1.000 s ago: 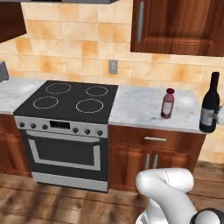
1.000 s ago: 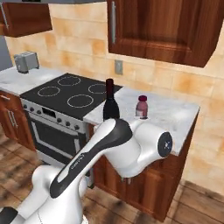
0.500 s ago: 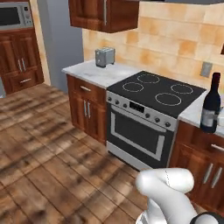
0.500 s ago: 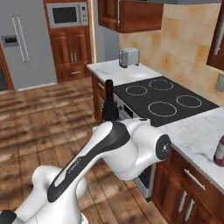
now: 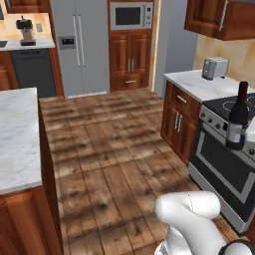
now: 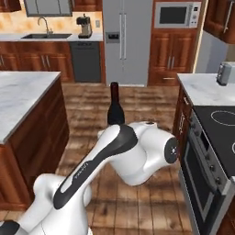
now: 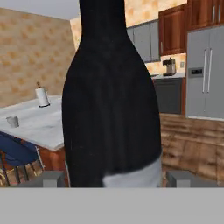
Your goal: There is a wine glass and glass cup on the dining counter. Place the wine bottle next to the wine glass and the juice bottle next to the glass cup.
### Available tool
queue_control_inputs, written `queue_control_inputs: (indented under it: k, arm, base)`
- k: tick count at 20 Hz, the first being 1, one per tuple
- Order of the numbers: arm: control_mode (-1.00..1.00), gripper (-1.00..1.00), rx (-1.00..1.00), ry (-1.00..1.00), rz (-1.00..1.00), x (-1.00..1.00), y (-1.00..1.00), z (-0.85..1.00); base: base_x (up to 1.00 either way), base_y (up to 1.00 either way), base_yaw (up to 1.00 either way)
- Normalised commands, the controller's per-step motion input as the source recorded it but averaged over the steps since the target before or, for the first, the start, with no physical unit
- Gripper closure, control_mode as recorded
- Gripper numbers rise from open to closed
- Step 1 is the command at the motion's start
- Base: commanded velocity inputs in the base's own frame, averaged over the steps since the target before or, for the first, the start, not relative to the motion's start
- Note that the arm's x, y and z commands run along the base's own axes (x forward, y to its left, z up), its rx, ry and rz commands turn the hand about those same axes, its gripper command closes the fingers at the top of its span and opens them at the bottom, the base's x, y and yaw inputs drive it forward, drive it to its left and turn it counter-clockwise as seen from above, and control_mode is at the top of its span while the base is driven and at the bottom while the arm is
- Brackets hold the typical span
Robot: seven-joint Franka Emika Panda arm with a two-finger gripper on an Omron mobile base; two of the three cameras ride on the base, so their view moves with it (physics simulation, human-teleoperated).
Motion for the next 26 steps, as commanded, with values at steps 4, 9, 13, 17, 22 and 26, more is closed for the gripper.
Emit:
queue_control_inputs:
  k: [4,9,13,17,22,26]
  arm:
    - [1.0,1.0,0.0,0.0,0.0,0.0,0.0,0.0]
    - [1.0,1.0,0.0,0.0,0.0,0.0,0.0,0.0]
    - [1.0,1.0,0.0,0.0,0.0,0.0,0.0,0.0]
    - [1.0,1.0,0.0,0.0,0.0,0.0,0.0,0.0]
    - [1.0,1.0,0.0,0.0,0.0,0.0,0.0,0.0]
    - [1.0,1.0,0.0,0.0,0.0,0.0,0.0,0.0]
  base:
    - [0.0,0.11,0.52]
    - [0.01,0.89,0.11]
    - [0.0,1.0,0.0]
    - [0.0,1.0,0.0]
    - [0.0,1.0,0.0]
    - [0.0,1.0,0.0]
